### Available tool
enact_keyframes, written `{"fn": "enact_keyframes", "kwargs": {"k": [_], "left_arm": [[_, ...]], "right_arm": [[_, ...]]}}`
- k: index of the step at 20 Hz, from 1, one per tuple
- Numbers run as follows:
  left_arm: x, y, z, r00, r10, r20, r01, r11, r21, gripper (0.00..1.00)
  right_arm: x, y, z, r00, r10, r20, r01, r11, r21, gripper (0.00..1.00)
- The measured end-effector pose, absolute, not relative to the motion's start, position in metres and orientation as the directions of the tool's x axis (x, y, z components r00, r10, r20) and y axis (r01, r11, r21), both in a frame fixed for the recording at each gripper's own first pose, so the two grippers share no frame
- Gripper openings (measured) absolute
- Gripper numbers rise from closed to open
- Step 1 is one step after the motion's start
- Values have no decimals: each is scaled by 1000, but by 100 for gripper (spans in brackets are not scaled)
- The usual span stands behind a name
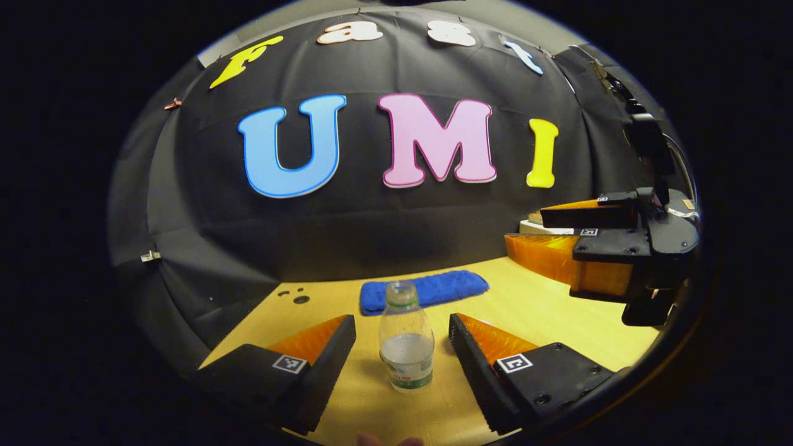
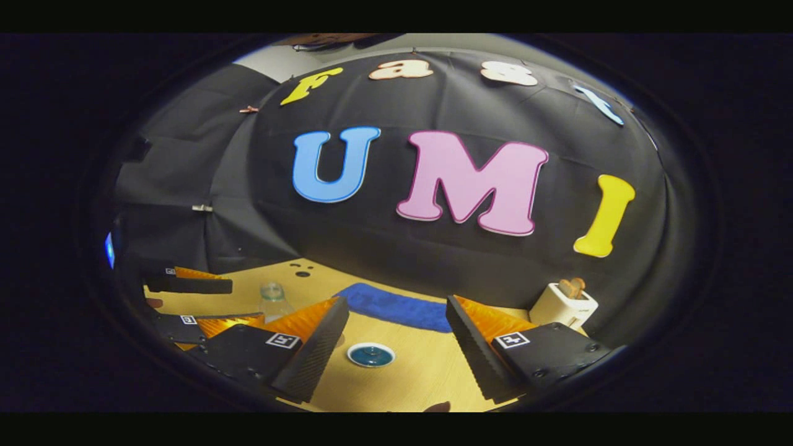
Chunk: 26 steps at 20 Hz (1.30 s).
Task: Open the teacup lid with one hand, grasp the water bottle and pour water into the teacup with the other hand; after pouring, place the water bottle on the coaster and then close the teacup lid.
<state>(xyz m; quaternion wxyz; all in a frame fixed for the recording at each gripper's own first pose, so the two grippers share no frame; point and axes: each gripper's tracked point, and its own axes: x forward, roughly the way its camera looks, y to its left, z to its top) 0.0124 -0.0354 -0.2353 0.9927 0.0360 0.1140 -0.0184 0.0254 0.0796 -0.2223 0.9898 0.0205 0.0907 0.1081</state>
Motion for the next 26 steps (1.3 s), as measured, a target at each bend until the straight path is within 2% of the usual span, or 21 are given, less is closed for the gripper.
{"fn": "enact_keyframes", "kwargs": {"k": [5,10,12,13,15,18,19,23,26], "left_arm": [[23,-38,-304,963,-7,-269,18,999,38,95],[41,-42,-333,963,-2,-268,21,997,69,95],[45,-44,-340,962,-7,-271,23,998,56,95],[47,-45,-341,962,-10,-274,23,999,47,95],[47,-45,-346,959,-11,-284,20,999,31,95],[46,-44,-349,957,-10,-290,17,1000,21,95],[47,-45,-349,957,-11,-291,18,1000,22,95],[48,-47,-353,954,-8,-301,18,999,31,95],[48,-47,-355,951,-8,-308,18,999,30,95]], "right_arm": [[36,86,-286,945,259,-202,-243,965,99,98],[45,100,-330,915,315,-251,-292,948,127,96],[51,104,-344,903,331,-275,-302,943,144,92],[53,106,-349,898,335,-285,-301,941,155,86],[58,113,-360,886,350,-303,-311,935,168,86],[61,125,-374,864,378,-332,-336,925,179,78],[62,130,-379,856,390,-340,-347,920,182,73],[64,133,-389,844,392,-365,-341,919,199,60],[67,132,-386,841,398,-365,-328,914,240,59]]}}
